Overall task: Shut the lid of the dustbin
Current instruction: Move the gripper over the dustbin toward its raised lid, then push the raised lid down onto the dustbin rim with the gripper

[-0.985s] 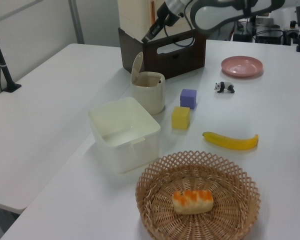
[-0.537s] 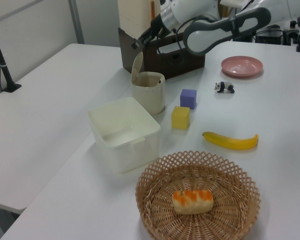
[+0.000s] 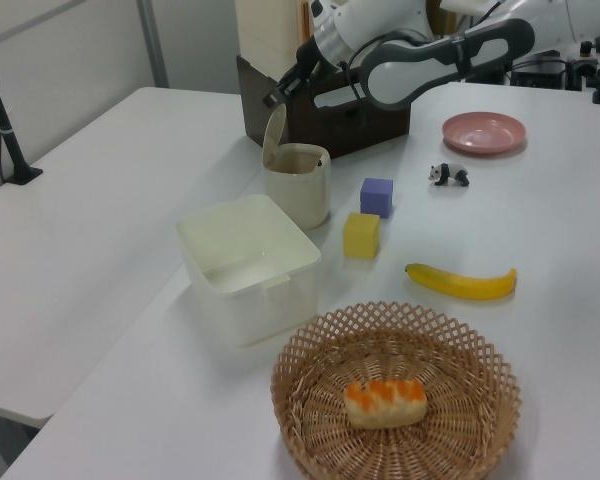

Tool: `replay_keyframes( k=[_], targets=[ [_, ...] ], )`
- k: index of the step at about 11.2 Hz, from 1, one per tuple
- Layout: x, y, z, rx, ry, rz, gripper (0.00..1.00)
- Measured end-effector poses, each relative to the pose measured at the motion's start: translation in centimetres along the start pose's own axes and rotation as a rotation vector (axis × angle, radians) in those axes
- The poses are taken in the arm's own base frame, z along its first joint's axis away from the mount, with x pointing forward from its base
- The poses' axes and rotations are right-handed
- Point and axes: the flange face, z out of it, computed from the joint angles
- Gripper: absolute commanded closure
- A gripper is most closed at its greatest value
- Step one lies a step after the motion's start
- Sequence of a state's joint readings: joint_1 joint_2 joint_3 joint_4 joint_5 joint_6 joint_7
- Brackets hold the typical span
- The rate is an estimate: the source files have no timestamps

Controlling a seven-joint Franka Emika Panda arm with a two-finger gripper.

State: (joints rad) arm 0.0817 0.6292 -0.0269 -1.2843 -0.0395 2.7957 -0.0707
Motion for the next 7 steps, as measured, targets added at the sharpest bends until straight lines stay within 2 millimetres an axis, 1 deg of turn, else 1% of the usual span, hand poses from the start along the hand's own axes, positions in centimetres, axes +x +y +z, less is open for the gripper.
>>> replay_keyframes(
  k=[1, 4, 7],
  targets=[
    [0.0, 0.0, 0.0, 0.001, -0.017, 0.001, 1.00],
    [-1.2, -0.1, 0.7, 0.012, -0.143, 0.002, 1.00],
    [-1.8, -0.3, 0.6, 0.022, -0.251, 0.001, 1.00]
  ],
)
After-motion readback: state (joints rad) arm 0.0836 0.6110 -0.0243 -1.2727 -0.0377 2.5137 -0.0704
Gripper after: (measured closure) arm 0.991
